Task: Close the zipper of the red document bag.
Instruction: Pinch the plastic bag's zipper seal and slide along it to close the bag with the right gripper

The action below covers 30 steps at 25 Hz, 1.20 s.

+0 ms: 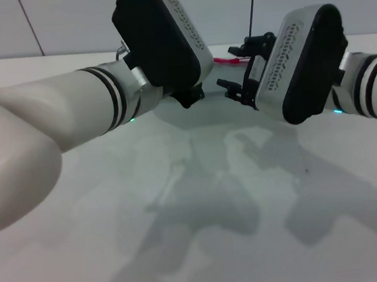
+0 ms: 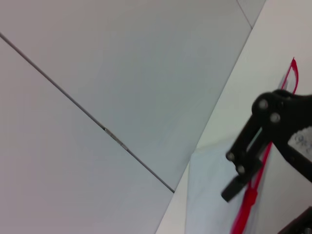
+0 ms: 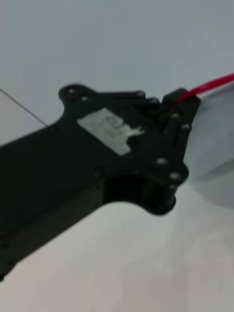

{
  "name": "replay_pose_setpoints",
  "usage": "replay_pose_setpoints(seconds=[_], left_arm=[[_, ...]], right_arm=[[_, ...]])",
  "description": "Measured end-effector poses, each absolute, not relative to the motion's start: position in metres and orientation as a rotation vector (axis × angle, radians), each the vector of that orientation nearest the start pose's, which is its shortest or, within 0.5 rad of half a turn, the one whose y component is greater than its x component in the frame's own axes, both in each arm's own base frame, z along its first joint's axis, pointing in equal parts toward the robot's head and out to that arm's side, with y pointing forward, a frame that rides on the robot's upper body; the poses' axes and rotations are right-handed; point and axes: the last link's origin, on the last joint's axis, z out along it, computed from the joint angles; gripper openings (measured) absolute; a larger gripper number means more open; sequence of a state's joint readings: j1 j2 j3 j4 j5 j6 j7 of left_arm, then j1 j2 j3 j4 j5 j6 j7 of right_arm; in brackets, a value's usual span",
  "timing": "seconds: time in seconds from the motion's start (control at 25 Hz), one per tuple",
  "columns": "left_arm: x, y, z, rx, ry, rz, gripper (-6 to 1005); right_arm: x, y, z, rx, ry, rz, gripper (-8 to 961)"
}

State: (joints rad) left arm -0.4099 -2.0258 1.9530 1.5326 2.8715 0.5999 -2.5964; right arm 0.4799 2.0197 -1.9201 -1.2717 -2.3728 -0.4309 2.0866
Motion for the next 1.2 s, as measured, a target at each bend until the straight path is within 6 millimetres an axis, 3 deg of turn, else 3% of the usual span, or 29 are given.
replay_pose_setpoints(seconds=[0.12, 0.56, 0.76, 1.2], left_arm=[[-0.1115, 0.3690, -0.0391, -2.275, 0.089, 0.071, 44], [-0.1114, 0.3699, -0.0387, -2.273, 0.089, 0.072, 52], [-0.1110, 0.3702, -0.0381, -2.271, 0.089, 0.070, 55], [-0.1119, 0.3698, -0.0379, -2.271, 0.086, 0.070, 63]], right_arm=[[0.1311, 0.3839, -0.0666, -2.384, -0.203, -0.002, 506], [0.1292, 0.3841, -0.0667, -2.383, -0.189, 0.015, 434], [0.1271, 0.3847, -0.0656, -2.377, -0.185, 0.026, 248], [0.1291, 0.3892, -0.0599, -2.350, -0.142, 0.049, 89]])
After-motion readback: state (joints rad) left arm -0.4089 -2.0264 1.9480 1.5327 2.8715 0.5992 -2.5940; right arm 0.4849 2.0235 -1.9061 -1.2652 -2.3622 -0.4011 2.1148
